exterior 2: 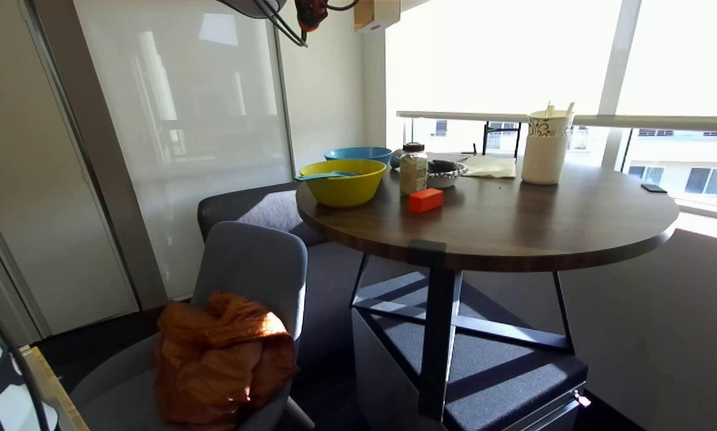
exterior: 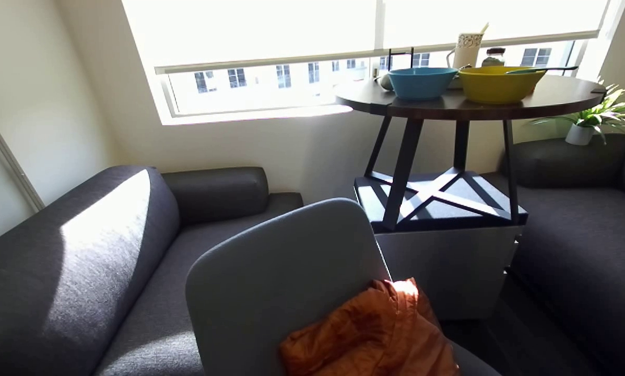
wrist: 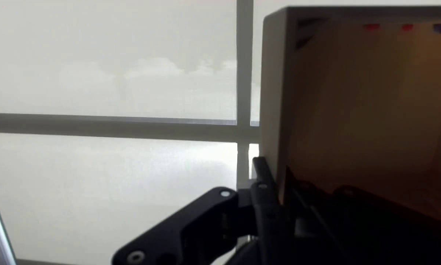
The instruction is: Pick up the square bowl and pour all its contents into the blue bowl, put the square bowl back on the table
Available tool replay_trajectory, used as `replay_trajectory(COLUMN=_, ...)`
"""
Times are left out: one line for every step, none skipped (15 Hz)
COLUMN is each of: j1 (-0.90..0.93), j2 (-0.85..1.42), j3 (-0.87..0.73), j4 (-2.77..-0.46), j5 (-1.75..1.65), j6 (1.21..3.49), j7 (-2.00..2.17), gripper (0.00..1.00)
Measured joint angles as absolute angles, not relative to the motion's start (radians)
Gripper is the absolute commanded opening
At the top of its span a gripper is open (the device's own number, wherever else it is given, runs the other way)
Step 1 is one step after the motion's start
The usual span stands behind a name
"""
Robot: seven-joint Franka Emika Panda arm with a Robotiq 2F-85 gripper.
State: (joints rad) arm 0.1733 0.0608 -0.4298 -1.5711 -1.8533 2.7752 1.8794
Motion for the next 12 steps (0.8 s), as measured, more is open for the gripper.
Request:
replay_trajectory(j1=0.184, j2=0.061, j3=-0.423, j4=-1.571, j5=-1.906, j6=2.723, j7=1.917, gripper=0.02)
replay_trajectory(j1=0.193, j2=0.062, j3=-0.415, j4=-1.574, j5=-1.948, j6=2.67, j7=1.942, gripper=0.02)
replay_trajectory(j1=0.202, j2=0.064, j3=-0.41, j4=-1.581, j5=-1.979, j6=2.626, j7=1.952, gripper=0.02)
replay_trajectory(j1=0.21, j2=0.065, j3=-0.403, j4=-1.593, j5=-2.006, j6=2.581, j7=1.955, gripper=0.02)
replay_trajectory(j1=0.217, j2=0.067, j3=-0.398, j4=-1.609, j5=-2.031, j6=2.536, j7=1.957, gripper=0.02)
replay_trajectory(j1=0.224, j2=0.069, j3=-0.392, j4=-1.628, j5=-2.059, j6=2.484, j7=1.959, gripper=0.02)
replay_trajectory(j1=0.207, j2=0.072, j3=-0.36, j4=-1.647, j5=-2.085, j6=2.429, j7=1.961, gripper=0.02)
replay_trajectory(j1=0.175, j2=0.072, j3=-0.311, j4=-1.667, j5=-2.112, j6=2.377, j7=1.964, gripper=0.02)
replay_trajectory(j1=0.146, j2=0.071, j3=-0.27, j4=-1.685, j5=-2.117, j6=2.363, j7=1.964, gripper=0.06)
replay_trajectory(j1=0.118, j2=0.069, j3=-0.237, j4=-1.7, j5=-2.111, j6=2.38, j7=1.962, gripper=0.06)
replay_trajectory(j1=0.098, j2=0.067, j3=-0.217, j4=-1.711, j5=-2.109, j6=2.398, j7=1.961, gripper=0.06)
replay_trajectory(j1=0.086, j2=0.065, j3=-0.207, j4=-1.717, j5=-2.109, j6=2.407, j7=1.961, gripper=0.02)
